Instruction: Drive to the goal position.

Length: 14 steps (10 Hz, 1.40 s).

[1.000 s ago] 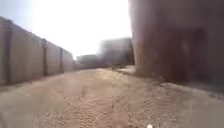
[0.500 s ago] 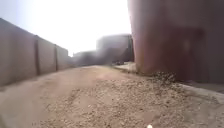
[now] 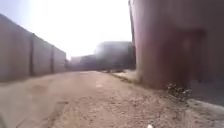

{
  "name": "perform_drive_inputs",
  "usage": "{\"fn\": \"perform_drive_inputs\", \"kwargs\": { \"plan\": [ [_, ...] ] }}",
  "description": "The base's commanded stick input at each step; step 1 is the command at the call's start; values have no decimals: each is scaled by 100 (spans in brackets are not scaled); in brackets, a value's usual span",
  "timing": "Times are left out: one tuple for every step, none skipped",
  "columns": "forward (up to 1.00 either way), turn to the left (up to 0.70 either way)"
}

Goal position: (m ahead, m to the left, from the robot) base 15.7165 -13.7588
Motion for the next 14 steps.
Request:
{"fn": "perform_drive_inputs", "kwargs": {
  "plan": [
    [100,25],
    [100,27],
    [100,20],
    [100,2],
    [100,0],
    [100,0],
    [100,0],
    [100,0],
    [100,0],
    [100,0],
    [100,0],
    [100,0],
    [100,0],
    [100,0]
  ]
}}
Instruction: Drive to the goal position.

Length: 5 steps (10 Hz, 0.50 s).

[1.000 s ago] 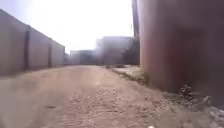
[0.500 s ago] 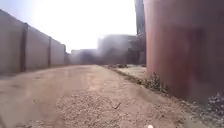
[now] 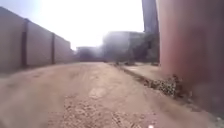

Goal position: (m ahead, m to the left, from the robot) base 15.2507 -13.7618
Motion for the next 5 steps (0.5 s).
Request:
{"fn": "perform_drive_inputs", "kwargs": {
  "plan": [
    [100,0],
    [100,0],
    [100,0],
    [100,0],
    [100,0]
  ]
}}
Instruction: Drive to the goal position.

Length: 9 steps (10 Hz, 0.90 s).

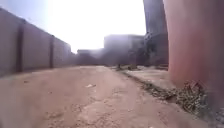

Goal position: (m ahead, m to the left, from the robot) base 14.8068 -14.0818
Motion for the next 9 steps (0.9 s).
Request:
{"fn": "perform_drive_inputs", "kwargs": {
  "plan": [
    [100,0],
    [100,0],
    [100,0],
    [100,0],
    [100,0],
    [100,0],
    [100,0],
    [100,0],
    [100,0]
  ]
}}
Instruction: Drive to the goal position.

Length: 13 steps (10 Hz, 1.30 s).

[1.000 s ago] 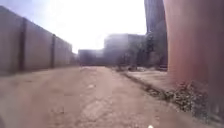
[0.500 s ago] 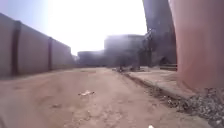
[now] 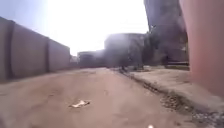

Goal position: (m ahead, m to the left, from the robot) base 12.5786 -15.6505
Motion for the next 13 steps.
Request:
{"fn": "perform_drive_inputs", "kwargs": {
  "plan": [
    [100,0],
    [100,0],
    [100,0],
    [100,0],
    [100,0],
    [100,0],
    [100,0],
    [100,0],
    [100,0],
    [100,0],
    [100,0],
    [100,0],
    [100,0]
  ]
}}
